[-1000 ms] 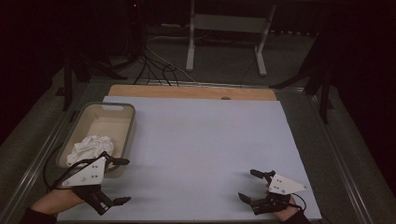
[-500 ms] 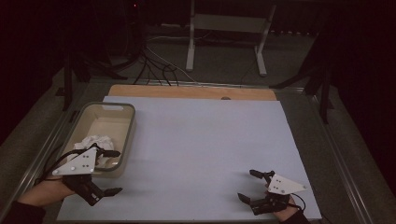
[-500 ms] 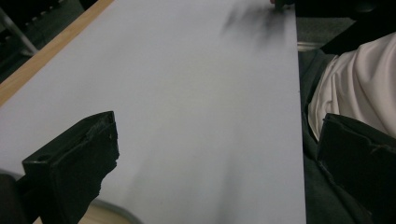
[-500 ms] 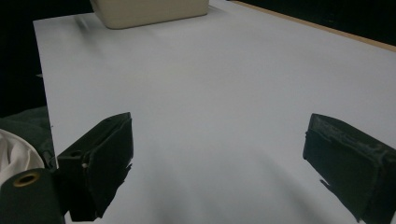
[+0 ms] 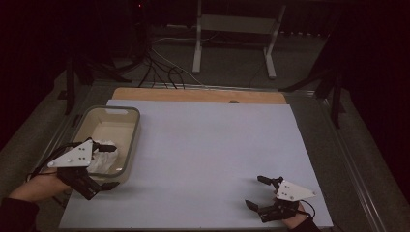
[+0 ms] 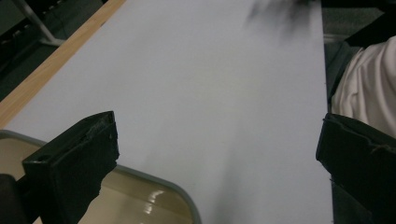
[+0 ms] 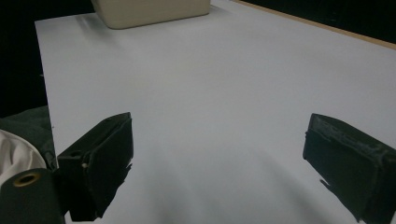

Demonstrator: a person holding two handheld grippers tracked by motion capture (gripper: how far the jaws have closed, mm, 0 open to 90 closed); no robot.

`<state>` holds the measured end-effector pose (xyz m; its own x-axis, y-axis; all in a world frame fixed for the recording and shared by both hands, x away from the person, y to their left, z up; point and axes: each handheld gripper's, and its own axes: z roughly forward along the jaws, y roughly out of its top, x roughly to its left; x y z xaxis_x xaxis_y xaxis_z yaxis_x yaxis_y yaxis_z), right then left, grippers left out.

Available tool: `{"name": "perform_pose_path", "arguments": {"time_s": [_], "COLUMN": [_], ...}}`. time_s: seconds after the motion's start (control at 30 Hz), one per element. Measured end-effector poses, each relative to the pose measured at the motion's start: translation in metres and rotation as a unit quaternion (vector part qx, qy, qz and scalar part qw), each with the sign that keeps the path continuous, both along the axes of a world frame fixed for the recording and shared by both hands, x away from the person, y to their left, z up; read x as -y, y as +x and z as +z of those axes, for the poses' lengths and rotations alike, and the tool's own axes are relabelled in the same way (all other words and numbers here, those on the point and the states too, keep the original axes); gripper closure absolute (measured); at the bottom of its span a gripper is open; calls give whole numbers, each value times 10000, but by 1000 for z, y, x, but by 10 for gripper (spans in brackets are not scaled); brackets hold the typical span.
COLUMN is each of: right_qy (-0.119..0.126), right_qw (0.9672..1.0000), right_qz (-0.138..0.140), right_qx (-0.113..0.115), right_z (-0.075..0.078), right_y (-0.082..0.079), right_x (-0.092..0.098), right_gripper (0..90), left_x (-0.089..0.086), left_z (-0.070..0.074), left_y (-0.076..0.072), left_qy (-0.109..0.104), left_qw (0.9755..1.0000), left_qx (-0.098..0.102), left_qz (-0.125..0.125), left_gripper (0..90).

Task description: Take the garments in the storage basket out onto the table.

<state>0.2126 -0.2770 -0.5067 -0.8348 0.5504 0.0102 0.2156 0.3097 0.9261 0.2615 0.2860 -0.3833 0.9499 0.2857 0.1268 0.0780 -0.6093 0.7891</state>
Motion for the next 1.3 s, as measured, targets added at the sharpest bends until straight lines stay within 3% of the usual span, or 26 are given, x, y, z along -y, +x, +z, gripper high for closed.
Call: {"name": "perform_pose_path", "arguments": {"time_s": [0.27, 0.37, 0.6, 0.77, 0.9, 1.17, 1.3], "right_qy": [-9, -1, -31, -13, -13, -56, -68], "right_qw": [10000, 10000, 10000, 10000, 10000, 10000, 10000], "right_qz": [10, 2, 8, 8, 12, 16, 18], "right_qx": [21, 1, 6, -25, -23, -48, -44], "right_z": [0, 0, -1, -1, -1, -2, -2], "right_y": [0, 0, 0, 0, 0, 0, 1], "right_x": [0, 0, -2, -2, -3, -4, -4], "right_gripper": [86, 86, 86, 86, 86, 86, 87], "left_x": [-13, -19, -32, -41, -48, -59, -61], "left_z": [2, 2, 1, -6, -17, -30, -36], "left_y": [17, 24, 35, 42, 48, 57, 64], "left_qy": [184, 367, 582, 828, 1132, 1283, 1485], "left_qw": [9994, 9984, 9956, 9913, 9860, 9787, 9726], "left_qx": [-57, -109, -220, -327, -409, -668, -778], "left_qz": [286, 412, 700, 969, 1151, 1458, 1611], "left_gripper": [0, 0, 0, 0, 0, 0, 0]}}
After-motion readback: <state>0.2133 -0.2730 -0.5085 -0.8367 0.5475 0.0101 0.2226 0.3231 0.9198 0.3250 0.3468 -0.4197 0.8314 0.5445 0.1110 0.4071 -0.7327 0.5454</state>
